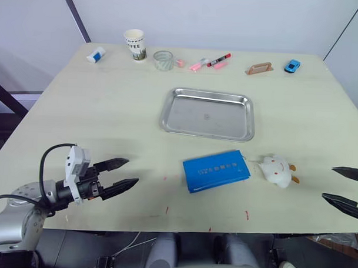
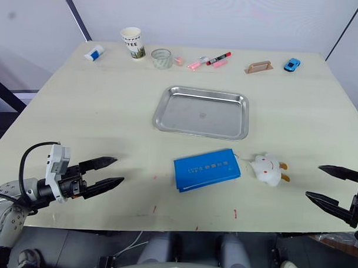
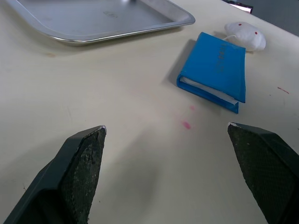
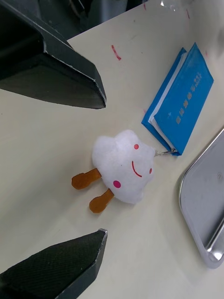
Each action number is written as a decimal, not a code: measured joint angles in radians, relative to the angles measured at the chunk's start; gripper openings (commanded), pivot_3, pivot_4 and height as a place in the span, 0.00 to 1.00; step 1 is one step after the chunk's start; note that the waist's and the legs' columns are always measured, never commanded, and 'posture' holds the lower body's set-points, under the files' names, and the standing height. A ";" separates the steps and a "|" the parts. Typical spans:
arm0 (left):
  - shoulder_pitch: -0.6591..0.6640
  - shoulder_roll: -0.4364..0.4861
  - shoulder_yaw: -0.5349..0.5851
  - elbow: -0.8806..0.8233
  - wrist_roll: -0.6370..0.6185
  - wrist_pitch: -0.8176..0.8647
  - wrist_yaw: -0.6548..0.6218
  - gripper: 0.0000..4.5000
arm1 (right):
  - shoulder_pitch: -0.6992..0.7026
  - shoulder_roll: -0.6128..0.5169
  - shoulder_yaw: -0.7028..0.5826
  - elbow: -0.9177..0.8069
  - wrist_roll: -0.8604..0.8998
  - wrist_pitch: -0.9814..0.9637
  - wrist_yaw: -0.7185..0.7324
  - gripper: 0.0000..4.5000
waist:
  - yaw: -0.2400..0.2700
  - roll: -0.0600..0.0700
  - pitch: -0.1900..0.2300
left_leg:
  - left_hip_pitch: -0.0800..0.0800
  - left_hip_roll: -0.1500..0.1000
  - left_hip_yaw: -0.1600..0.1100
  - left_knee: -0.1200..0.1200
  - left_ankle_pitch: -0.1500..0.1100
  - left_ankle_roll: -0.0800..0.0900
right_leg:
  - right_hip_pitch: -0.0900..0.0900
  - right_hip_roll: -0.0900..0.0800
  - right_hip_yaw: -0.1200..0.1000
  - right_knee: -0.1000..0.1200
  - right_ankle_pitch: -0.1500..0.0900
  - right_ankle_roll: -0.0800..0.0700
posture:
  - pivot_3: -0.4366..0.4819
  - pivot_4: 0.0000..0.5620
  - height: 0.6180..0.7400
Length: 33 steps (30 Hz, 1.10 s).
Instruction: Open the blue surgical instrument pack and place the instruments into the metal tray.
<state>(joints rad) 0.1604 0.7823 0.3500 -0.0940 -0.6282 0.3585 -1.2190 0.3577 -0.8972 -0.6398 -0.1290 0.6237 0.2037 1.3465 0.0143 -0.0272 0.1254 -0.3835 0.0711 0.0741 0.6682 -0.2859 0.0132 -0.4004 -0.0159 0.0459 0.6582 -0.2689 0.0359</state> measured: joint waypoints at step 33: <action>-0.210 -0.049 -0.366 -0.118 0.126 0.098 0.105 0.01 | -0.828 -0.106 0.958 -0.206 -0.407 0.374 -0.273 0.00 | -0.001 0.001 0.001 | -0.002 0.000 0.000 0.001 0.000 0.000 | -0.003 0.000 0.000 0.002 0.000 -0.001 | 0.48 0.27 1.00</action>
<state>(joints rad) -0.0497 0.7331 -0.0161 -0.2124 -0.5020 0.4566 -1.1143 -0.4698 -1.0030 0.3182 -0.3349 0.2163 0.5778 1.0734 0.0132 -0.0263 0.1261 -0.3855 0.0711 0.0744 0.6687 -0.2858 0.0132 -0.4036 -0.0156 0.0463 0.6597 -0.2691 0.0353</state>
